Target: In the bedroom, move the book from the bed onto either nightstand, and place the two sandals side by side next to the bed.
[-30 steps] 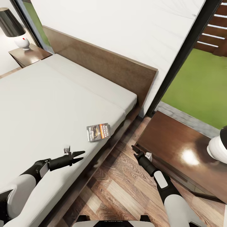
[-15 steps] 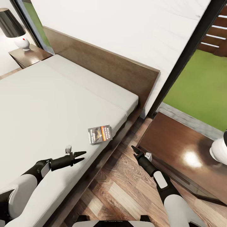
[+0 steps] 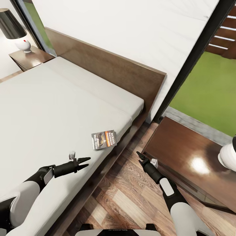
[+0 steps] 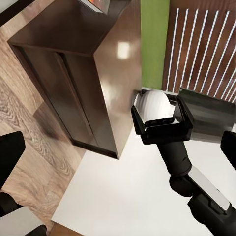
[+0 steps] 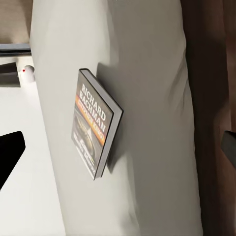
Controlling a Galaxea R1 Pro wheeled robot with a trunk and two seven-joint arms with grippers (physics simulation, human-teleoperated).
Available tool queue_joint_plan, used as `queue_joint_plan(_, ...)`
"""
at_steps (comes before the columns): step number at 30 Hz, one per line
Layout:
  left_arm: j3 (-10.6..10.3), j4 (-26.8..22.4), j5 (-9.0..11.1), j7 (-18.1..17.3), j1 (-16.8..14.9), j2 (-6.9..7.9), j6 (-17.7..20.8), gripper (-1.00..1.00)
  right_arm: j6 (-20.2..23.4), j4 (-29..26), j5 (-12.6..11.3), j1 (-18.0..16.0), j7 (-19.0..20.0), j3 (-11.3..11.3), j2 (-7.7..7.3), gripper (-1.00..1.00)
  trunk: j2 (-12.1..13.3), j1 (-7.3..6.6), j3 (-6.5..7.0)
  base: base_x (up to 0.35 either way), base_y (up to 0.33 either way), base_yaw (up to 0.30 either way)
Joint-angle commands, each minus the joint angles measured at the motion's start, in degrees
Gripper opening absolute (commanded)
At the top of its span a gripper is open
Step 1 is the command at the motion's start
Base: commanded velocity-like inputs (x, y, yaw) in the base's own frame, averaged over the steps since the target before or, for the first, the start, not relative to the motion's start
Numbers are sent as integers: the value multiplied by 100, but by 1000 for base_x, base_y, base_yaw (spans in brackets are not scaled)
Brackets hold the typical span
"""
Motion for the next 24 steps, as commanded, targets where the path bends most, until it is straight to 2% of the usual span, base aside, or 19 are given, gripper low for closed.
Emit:
queue_joint_plan(1,-9,1,21,-13,-2,1,60,100,51,-2,-21,-3,14,-33,6,100,-2,0,-3,0,0,0)
queue_joint_plan(19,-9,2,21,-5,-2,-8,25,100,52,0,-21,-2,14,-37,6,100,-2,0,-3,0,0,3)
queue_joint_plan(24,-9,2,21,-5,-2,-8,25,100,52,-1,-21,-2,14,-39,8,100,-2,0,-3,0,0,183)
